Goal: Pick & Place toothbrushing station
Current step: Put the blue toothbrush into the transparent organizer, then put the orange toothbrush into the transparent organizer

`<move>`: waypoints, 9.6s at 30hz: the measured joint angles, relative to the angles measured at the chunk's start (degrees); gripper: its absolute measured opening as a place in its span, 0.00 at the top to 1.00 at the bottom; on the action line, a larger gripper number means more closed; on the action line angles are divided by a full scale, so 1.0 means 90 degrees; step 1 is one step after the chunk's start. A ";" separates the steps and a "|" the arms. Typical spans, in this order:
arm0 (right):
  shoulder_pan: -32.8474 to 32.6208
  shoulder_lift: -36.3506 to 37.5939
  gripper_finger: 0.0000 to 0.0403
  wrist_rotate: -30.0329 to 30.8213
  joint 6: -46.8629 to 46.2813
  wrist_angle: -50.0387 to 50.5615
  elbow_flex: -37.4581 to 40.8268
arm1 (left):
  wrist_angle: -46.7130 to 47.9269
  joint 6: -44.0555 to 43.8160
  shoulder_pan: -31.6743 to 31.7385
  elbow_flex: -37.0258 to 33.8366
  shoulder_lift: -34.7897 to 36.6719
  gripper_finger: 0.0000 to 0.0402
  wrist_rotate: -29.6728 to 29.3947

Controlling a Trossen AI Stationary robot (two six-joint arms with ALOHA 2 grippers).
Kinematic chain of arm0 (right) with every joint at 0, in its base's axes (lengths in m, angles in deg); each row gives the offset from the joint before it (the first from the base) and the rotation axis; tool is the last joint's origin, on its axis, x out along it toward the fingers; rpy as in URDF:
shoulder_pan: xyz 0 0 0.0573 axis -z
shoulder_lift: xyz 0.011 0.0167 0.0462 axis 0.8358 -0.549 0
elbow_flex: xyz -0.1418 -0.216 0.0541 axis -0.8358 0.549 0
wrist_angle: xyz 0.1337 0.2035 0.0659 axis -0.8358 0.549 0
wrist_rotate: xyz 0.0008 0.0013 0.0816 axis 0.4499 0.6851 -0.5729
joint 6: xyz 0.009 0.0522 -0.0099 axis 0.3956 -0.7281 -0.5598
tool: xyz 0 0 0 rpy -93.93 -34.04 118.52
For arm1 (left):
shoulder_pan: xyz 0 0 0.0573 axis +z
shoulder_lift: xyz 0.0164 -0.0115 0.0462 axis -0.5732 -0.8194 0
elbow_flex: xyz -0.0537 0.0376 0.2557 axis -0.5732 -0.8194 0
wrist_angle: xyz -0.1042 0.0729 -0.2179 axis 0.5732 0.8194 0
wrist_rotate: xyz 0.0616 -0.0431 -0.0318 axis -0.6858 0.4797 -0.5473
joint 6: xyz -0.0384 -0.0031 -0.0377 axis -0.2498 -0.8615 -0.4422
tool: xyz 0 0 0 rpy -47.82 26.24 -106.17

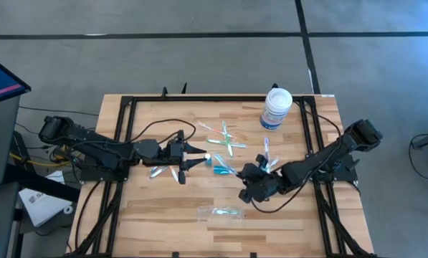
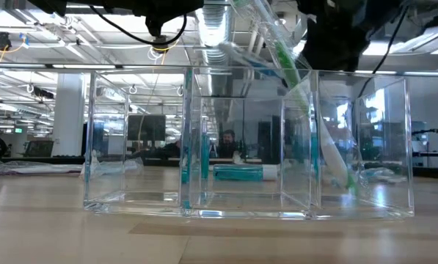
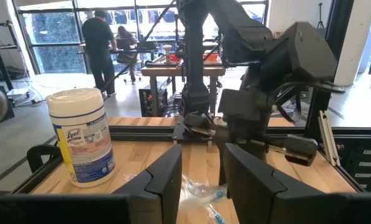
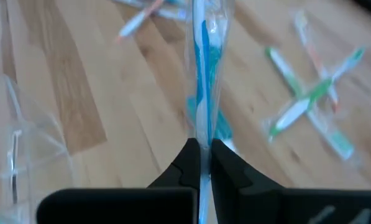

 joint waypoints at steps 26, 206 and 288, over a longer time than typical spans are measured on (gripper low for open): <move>0.0226 0.0403 0.99 0.0054 0.2633 -0.2466 -0.0002 | -0.0059 -0.0163 0.0000 0.0000 0.0000 0.72 -0.0019; 0.0896 0.0394 0.84 -0.0432 0.3269 -0.2055 0.0002 | 0.0092 -0.1321 -0.2023 -0.0002 -0.1501 0.90 0.0843; 0.1032 0.0306 0.84 -0.0446 0.3267 -0.2035 0.0005 | 0.3991 -0.3345 -0.2035 -0.0005 0.0924 0.56 -0.1734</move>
